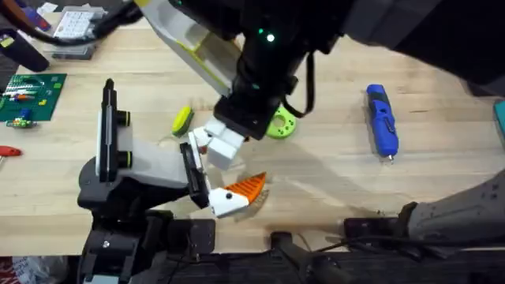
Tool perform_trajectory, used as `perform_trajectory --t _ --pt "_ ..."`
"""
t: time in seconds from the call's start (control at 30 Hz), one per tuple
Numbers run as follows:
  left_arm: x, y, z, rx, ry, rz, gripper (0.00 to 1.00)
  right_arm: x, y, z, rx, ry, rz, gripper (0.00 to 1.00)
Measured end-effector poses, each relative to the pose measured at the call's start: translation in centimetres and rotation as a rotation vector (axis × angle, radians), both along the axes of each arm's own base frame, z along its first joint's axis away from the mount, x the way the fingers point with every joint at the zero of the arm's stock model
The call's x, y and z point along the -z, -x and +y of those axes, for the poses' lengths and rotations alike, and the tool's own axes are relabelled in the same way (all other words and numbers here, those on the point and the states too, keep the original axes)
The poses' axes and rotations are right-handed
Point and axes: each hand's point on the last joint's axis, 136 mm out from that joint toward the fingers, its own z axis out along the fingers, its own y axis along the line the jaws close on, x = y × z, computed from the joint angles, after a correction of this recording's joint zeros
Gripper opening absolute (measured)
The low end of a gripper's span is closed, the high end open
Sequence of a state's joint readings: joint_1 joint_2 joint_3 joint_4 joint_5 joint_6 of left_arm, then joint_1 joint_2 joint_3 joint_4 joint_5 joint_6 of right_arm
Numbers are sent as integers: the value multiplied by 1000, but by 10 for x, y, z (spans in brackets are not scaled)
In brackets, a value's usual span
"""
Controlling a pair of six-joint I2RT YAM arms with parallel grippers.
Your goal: Pick up the gripper from the table and insert it into the empty holder that is missing its gripper. Then pick up a screw, insert it into the mounting hole, and use the screwdriver to tighten it. Finally, clean up the table by picking up the vegetable and placing it into the bucket.
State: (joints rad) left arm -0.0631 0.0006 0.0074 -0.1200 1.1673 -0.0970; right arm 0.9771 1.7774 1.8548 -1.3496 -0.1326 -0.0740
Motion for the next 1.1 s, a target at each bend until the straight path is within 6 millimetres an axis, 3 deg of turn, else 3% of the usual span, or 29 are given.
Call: perform_trajectory --t 0.07,0.1,0.2,0.27,0.5,0.8,0.97,1.1 --pt "0 0 0 1 1 3 726 -3 5 -6 -7 8 8 988" --pt "0 0 0 1 1 3 604 -7 6 -8 -10 2 3 988" --pt "0 0 0 1 0 0 119 -23 9 -13 -21 -36 -26 988" --pt "0 0 0 0 -1 -2 12 -36 13 -18 -34 -66 -50 988" --pt "0 0 0 0 -1 -2 4 -65 25 -35 -78 -124 -106 988" --pt "0 0 0 0 -1 -2 4 -58 8 -54 2 -113 -96 988" --pt "0 0 0 0 0 -2 4 -51 -11 -80 150 -125 -98 988" --pt "0 0 0 1 -1 -2 4 -45 -22 -117 289 -113 -105 988"
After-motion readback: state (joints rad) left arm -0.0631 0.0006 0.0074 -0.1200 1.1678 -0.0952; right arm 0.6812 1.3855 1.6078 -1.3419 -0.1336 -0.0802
